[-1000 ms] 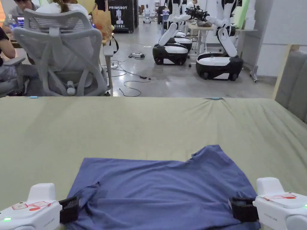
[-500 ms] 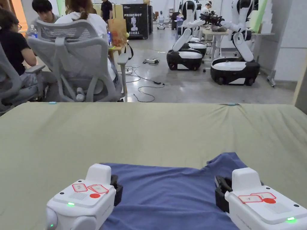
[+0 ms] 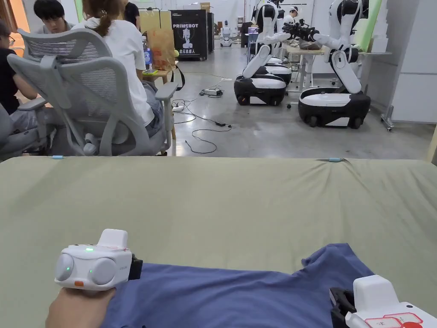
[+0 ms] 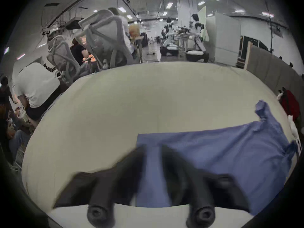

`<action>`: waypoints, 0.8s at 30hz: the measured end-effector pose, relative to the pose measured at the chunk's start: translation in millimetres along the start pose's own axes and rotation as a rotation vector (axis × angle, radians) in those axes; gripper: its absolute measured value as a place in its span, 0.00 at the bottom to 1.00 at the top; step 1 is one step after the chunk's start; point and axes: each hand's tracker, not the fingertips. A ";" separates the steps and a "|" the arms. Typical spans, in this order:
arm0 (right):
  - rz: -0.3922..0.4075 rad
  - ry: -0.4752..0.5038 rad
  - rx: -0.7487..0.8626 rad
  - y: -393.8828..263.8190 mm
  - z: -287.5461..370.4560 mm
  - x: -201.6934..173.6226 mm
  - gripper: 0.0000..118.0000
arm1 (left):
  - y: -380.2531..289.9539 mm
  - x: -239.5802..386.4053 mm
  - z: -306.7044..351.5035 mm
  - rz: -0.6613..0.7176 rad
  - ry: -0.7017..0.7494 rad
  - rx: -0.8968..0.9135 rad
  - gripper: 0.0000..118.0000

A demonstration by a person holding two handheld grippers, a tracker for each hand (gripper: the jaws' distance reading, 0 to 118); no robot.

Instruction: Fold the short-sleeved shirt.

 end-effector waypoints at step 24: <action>-0.133 -0.097 -0.438 -5.9 -193.0 143.4 0.48 | 13.8 14.6 -0.8 -0.081 -0.062 -0.057 0.00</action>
